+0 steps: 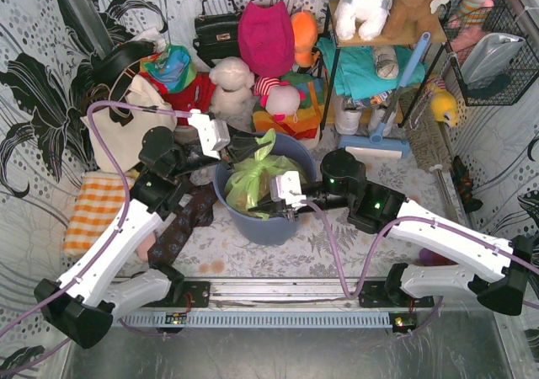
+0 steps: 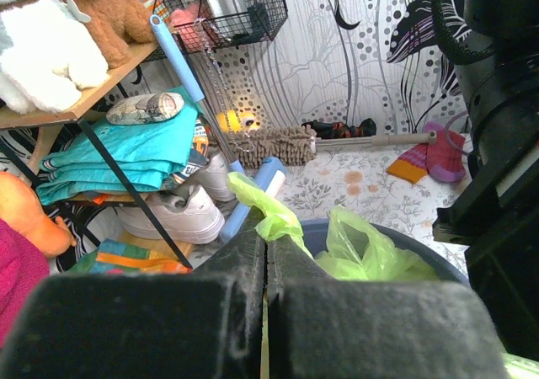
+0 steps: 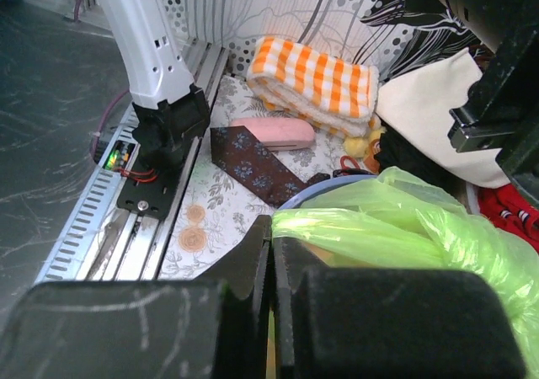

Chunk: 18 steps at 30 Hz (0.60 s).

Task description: Tie the trash bag

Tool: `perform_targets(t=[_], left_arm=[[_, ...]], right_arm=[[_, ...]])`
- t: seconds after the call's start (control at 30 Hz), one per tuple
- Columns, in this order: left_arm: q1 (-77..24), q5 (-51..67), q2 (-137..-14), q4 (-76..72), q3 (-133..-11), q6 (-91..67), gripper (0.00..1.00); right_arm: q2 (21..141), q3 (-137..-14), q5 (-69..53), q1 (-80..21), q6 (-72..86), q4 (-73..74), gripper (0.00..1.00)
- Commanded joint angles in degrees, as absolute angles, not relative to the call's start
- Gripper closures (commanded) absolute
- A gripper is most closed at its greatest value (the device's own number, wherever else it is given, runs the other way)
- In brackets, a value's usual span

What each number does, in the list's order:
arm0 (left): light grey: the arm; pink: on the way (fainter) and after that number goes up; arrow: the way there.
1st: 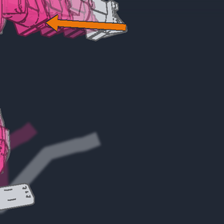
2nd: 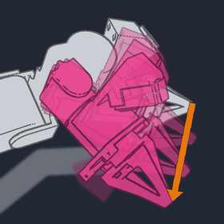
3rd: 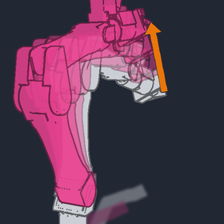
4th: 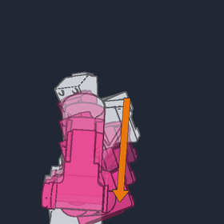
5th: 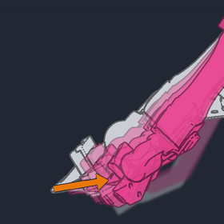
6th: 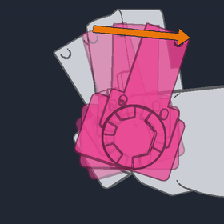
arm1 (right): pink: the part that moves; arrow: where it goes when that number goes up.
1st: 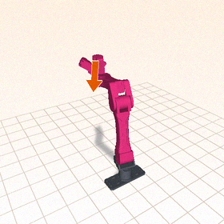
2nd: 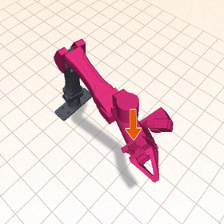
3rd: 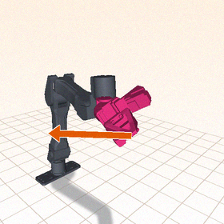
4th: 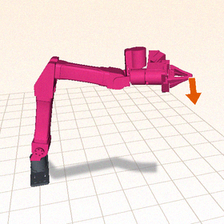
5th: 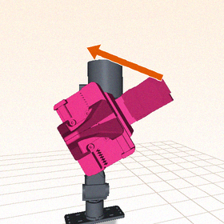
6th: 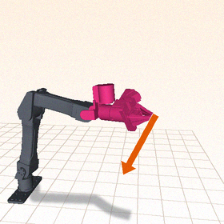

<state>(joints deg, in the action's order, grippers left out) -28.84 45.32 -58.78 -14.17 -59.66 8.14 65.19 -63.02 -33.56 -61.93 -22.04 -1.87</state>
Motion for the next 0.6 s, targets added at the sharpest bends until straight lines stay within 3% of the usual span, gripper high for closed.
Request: perform_targets(t=[0.0, 0.57], left_arm=[[-28.96, 45.76, -59.29, -17.03, -61.03, 13.07, 1.0], [-28.42, 37.37, -66.64, -20.56, -66.97, 17.88, 1.0]], right_arm=[[64.07, -66.03, -37.38, -61.65, -27.15, 1.27, 1.0], [62.65, -74.17, -42.87, -61.65, -37.35, 13.77, 1.0]])
